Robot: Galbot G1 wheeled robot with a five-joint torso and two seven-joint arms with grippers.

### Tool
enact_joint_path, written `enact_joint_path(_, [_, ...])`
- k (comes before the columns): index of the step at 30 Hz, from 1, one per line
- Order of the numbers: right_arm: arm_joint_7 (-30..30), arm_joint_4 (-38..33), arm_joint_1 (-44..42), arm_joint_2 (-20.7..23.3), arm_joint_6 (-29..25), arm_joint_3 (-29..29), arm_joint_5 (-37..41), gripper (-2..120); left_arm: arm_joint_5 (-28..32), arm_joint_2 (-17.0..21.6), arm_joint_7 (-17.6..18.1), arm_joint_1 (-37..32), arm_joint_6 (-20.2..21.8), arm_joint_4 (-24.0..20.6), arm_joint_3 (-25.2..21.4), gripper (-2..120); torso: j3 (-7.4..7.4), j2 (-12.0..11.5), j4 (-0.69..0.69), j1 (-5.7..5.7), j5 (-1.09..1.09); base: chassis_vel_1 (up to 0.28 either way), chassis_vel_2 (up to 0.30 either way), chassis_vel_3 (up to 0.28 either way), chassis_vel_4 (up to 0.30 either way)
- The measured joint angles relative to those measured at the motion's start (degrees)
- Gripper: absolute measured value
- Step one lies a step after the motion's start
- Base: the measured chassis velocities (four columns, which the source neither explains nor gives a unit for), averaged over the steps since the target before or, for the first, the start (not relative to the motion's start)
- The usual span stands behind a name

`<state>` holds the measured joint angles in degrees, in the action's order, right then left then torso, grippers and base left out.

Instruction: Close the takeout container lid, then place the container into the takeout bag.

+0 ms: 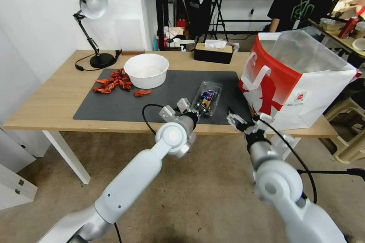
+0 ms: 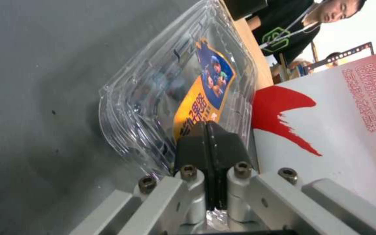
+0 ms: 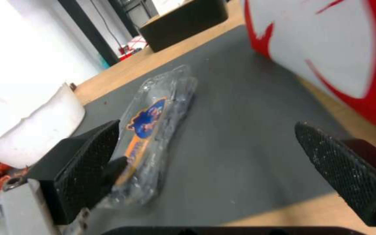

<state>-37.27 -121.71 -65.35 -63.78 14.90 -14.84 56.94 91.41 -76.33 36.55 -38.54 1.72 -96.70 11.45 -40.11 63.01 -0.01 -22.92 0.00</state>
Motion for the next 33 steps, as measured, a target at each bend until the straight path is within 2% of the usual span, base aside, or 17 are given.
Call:
enact_joint_path(5, [-1.66,3.67,6.38,-0.21,1.04,1.69,6.43,100,-1.14,0.14,-0.04,-0.19,0.0,-0.02,0.28,0,0.0,0.0,0.01,-0.01,0.0,0.0,0.0,0.0,0.0])
enact_joint_path(11, [-2.57,7.62,10.61,-1.5,1.29,3.94,9.53,100,-1.86,0.27,-0.23,-0.34,-0.04,-0.05,0.43,0,0.01,0.0,0.01,0.0,0.0,0.0,0.0,0.0,0.0])
enact_joint_path(28, [-2.89,18.99,18.89,-6.52,1.03,8.09,10.43,100,-3.42,0.35,-0.37,-0.18,-0.3,-0.13,0.99,0,0.0,0.01,0.01,0.0,-0.01,0.0,0.0,0.0,0.0])
enact_joint_path(31, [-2.87,19.93,19.39,-6.96,1.01,8.24,10.31,93,-3.52,0.38,-0.39,-0.17,-0.34,-0.19,1.03,0,0.0,0.01,0.01,0.0,0.0,0.0,0.0,0.0,0.0])
enact_joint_path(33, [-2.82,20.71,19.72,-7.27,1.01,8.38,10.22,84,-3.6,0.43,-0.4,-0.15,-0.37,-0.33,1.11,0,0.0,0.01,0.01,0.0,0.0,0.0,0.0,0.0,0.0])
